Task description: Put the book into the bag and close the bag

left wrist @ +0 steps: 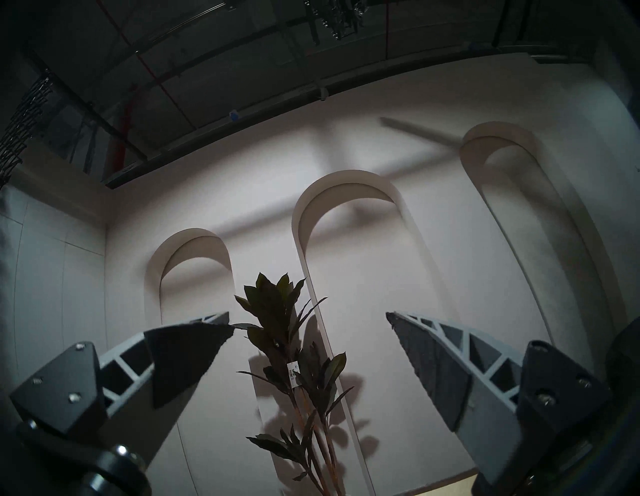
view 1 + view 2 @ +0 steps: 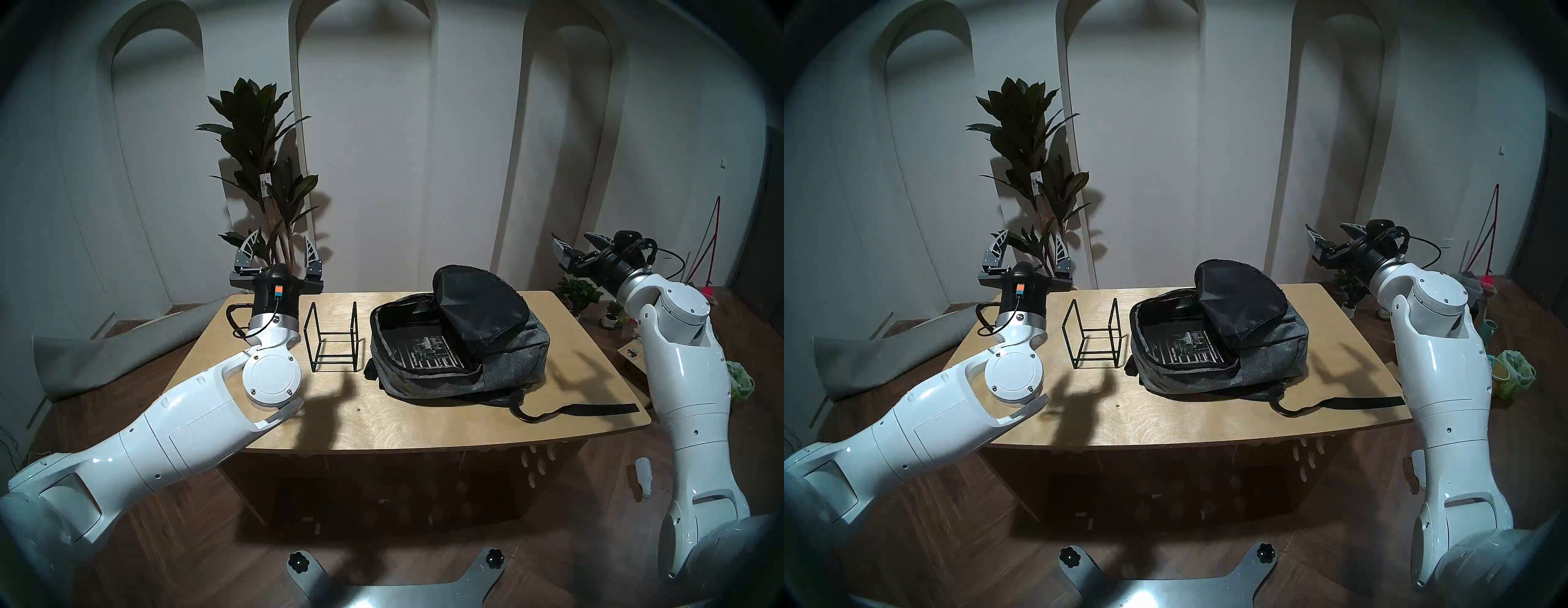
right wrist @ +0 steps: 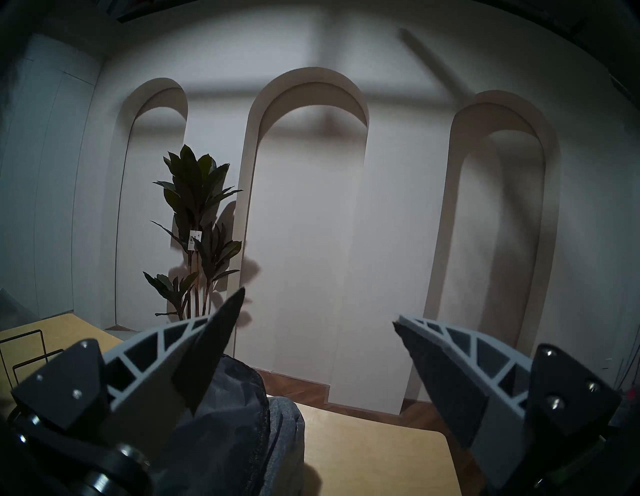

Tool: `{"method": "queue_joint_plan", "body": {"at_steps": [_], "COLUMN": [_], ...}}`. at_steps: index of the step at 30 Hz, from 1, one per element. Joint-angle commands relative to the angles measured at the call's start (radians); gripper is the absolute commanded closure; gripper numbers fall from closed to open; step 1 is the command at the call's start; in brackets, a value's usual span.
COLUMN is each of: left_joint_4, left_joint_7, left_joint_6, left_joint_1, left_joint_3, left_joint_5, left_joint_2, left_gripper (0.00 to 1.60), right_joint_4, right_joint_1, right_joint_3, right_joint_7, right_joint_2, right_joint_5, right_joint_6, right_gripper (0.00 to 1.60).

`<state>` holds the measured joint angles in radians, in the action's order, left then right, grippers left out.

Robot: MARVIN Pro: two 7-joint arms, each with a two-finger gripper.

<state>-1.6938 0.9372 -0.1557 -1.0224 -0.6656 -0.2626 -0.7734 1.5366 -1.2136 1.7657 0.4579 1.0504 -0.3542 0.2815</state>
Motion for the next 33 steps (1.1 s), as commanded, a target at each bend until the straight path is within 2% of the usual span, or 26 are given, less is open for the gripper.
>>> {"method": "queue_joint_plan", "body": {"at_steps": [1, 17, 33], "left_joint_4": [-0.055, -0.144, -0.227], "left_joint_7": [-0.066, -0.262, -0.49], "left_joint_6": [0.007, 0.054, 0.128], "left_joint_1": [0.004, 0.006, 0.029], "left_joint_3": [-0.005, -0.002, -0.021], "left_joint_5": [-0.013, -0.096, -0.249], "left_joint_2": [0.084, 0.21, 0.307], "left_gripper": [0.0, 0.0, 0.0], "right_joint_4": [0.03, 0.043, 0.083], "right_joint_1": [-0.015, -0.025, 0.033], "right_joint_3": [0.002, -0.029, -0.025], "right_joint_7": [-0.017, -0.054, -0.095], "right_joint_2": [-0.011, -0.001, 0.026], "right_joint_5": [0.004, -0.014, -0.076], "right_joint_6": [0.076, 0.343, 0.663], "right_gripper": [0.0, 0.0, 0.0]}}
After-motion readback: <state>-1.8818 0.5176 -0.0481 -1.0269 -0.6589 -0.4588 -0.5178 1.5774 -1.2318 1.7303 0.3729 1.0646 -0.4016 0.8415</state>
